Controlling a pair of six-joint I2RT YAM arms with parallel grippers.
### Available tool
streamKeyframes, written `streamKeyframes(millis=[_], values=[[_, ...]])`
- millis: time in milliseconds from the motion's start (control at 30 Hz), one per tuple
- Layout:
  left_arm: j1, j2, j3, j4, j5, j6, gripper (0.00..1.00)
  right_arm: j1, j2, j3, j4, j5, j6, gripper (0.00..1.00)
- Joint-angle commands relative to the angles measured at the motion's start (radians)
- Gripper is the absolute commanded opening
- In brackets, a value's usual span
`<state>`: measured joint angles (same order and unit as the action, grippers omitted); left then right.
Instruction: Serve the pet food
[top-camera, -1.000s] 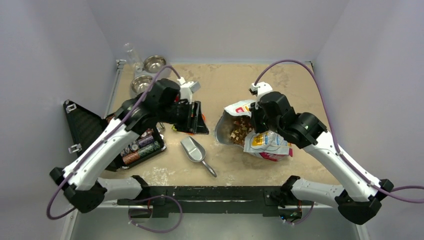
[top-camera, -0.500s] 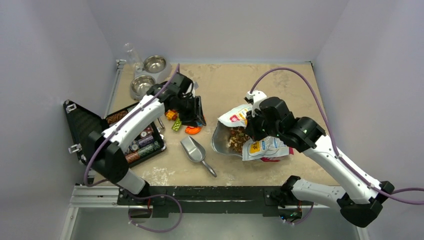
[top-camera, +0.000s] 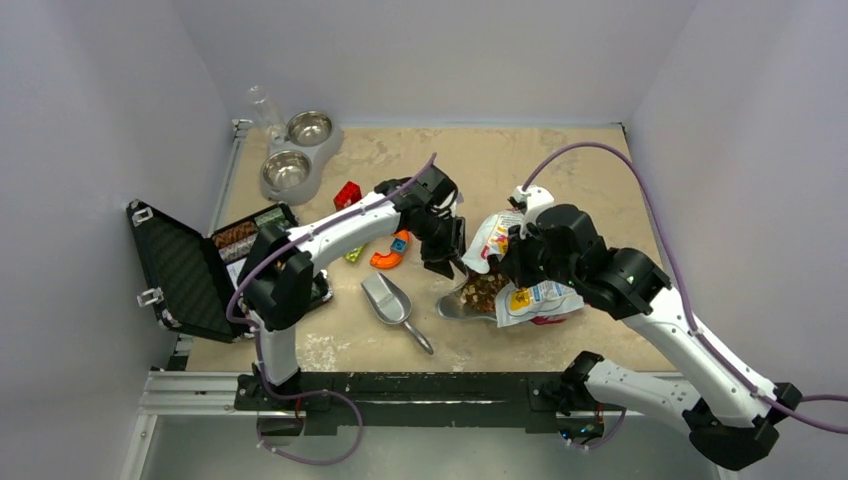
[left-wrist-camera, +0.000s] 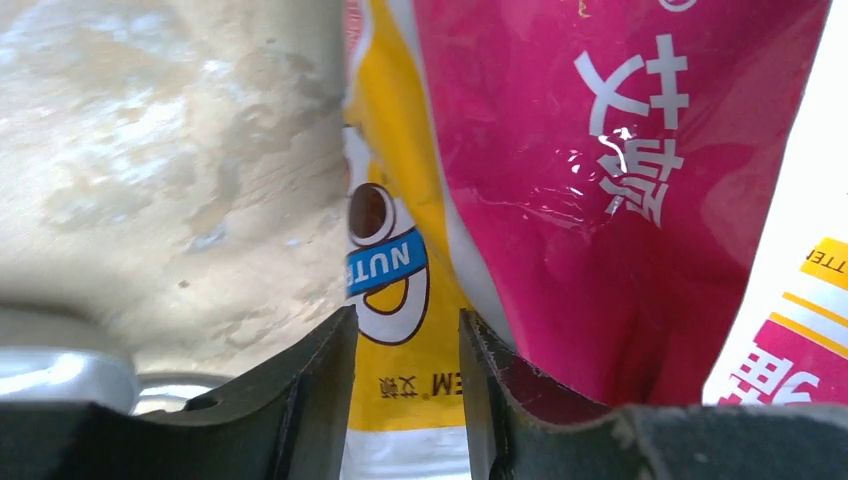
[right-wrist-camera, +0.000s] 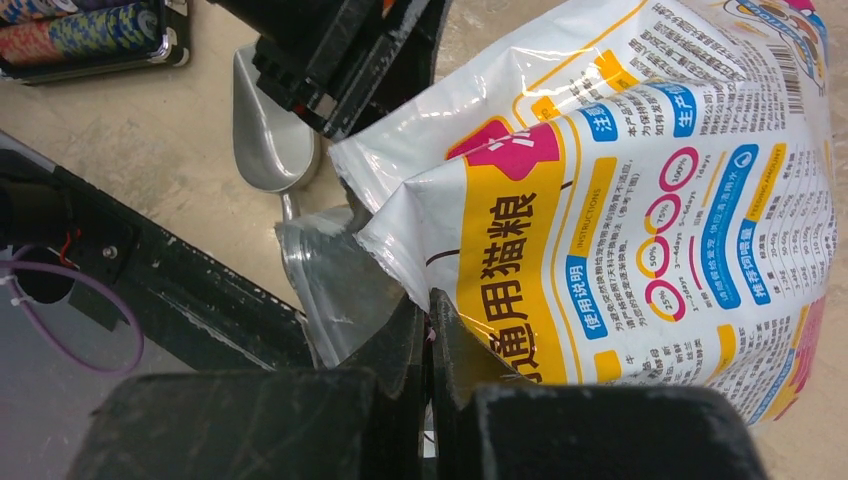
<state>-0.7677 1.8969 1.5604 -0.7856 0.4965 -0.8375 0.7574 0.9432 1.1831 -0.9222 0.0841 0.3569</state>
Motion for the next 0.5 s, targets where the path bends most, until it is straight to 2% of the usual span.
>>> streamKeyframes(millis=[0,133,267,333,367,467], values=[[0.008,-0.176,0.019,-0.080,-0.199,-0.001,0.48,0.008,-0.084,-0.033,-0.007,-0.032,0.005,0.00],[0.012,-0.415,-0.189,-0.174,-0.353,-0.110,0.59,0.008,-0.133,-0.070,-0.014,-0.046,-0.022,0.00],[0.011,-0.728,-0.505,-0.156,-0.417,-0.397,0.64,0.008,-0.163,-0.076,0.001,-0.079,-0.053,0.00],[0.006,-0.898,-0.699,-0.046,-0.422,-0.555,0.64,0.008,-0.170,-0.061,0.007,-0.100,-0.071,0.00],[0.000,-1.016,-0.798,0.073,-0.431,-0.638,0.64,0.007,-0.173,-0.057,0.010,-0.108,-0.077,0.00],[-0.048,-1.209,-1.055,0.251,-0.526,-0.898,0.65,0.007,-0.182,-0.049,0.022,-0.144,-0.093,0.00]])
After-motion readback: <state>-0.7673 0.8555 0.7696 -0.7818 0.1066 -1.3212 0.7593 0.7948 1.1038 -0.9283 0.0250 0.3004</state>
